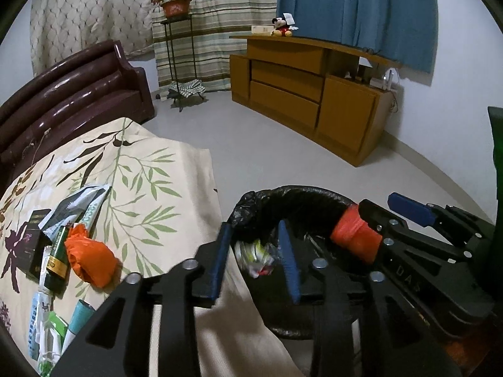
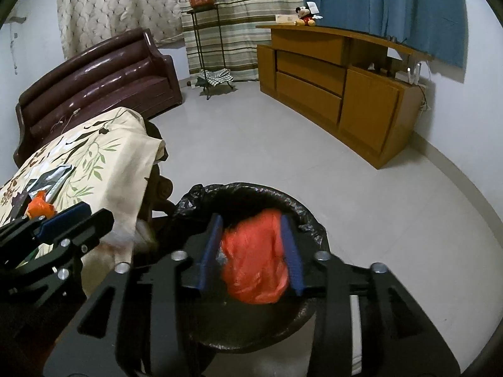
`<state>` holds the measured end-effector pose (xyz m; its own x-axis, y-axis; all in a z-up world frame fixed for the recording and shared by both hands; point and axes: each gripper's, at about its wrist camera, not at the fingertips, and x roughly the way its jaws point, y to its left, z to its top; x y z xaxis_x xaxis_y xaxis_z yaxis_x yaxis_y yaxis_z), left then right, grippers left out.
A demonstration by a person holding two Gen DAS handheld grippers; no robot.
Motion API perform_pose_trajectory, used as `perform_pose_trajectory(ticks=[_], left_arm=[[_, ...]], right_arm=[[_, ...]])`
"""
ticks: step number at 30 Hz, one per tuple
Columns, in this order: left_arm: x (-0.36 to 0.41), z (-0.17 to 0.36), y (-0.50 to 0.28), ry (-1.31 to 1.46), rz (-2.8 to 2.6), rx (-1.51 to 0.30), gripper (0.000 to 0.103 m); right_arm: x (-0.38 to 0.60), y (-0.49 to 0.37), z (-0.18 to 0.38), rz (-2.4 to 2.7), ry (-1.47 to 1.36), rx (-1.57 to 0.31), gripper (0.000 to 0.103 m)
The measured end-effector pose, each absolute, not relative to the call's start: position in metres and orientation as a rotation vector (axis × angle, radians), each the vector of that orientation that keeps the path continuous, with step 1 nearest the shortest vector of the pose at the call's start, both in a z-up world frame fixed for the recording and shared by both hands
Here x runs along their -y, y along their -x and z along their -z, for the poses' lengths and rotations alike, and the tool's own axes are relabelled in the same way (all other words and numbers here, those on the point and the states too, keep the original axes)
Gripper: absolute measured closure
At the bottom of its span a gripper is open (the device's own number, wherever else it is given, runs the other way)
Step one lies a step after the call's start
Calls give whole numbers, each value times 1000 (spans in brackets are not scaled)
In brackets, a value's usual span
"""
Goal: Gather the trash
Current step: 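Carry both items over the black bin and open both tools to drop them, then move both tools back over the trash pile on the bed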
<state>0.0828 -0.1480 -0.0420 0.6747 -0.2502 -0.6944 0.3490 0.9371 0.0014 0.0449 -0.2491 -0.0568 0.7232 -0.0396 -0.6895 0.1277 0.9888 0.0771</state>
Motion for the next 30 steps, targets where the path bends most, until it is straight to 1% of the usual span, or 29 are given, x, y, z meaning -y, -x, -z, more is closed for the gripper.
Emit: perform_pose_trajectory(ticks=[1,2,15,24,30], left_arm=[[148,41,-83,-135,338,-757,61],[148,41,-84,-135,340,-756,61],[139,35,-82,-130,329,-736,60],[110,22,-69,-124,299,-724,58],[75,14,-60,-105,248,-725,58]], right_arm=[[249,-45,57,93,-123,-758,62],[249,-45,58,93,-125,-758,60],[248,-39,52,105,-161,-744,59],[229,-26,45,87,-171,-744,58],[203,-21,41,44,-164,-753,57]])
